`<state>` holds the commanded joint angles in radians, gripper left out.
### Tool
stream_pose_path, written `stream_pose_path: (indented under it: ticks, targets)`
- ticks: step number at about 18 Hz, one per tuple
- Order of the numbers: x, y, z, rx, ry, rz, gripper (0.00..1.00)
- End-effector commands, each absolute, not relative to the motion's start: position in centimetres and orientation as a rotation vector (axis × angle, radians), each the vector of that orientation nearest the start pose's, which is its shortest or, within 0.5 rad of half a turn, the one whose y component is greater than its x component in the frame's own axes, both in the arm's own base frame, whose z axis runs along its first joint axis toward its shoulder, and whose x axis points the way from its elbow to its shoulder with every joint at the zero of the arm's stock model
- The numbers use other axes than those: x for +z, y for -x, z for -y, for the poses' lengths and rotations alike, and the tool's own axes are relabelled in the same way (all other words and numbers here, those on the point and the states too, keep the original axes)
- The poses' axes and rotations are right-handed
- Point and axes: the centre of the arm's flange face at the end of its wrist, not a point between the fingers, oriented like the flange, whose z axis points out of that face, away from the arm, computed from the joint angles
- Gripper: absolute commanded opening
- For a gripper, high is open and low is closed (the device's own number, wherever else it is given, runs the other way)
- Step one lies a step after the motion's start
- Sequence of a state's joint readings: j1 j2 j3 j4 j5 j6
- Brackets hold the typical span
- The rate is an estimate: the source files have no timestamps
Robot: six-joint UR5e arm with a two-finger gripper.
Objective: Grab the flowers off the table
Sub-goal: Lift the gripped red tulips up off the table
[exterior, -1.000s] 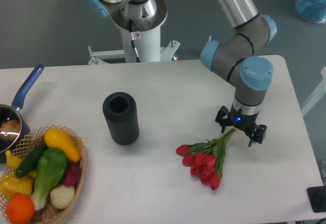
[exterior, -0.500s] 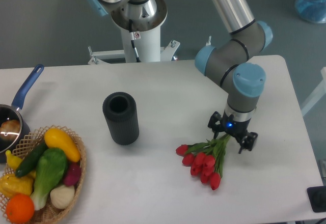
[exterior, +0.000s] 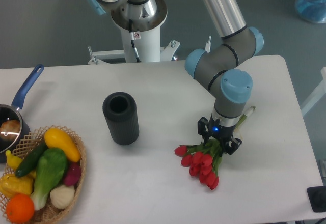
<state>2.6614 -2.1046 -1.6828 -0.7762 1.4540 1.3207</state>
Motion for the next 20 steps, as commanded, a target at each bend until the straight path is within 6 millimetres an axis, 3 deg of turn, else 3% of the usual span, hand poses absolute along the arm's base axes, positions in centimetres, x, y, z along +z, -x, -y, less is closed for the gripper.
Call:
stream_pose_path:
  ticks: [5, 9, 10, 20]
  targets:
    - [22.9, 52.2, -41.5, 0.223, 2.98, -0.311, 0.0]
    - [23.9, 52.9, -40.8, 0.227, 2.969, -0.201, 0.0]
    - [24.6, 53.7, -40.2, 0.244, 2.961, -0.179, 0.0]
    - [32.2, 57.2, -41.3, 0.233, 2.967, -0.169, 0.0]
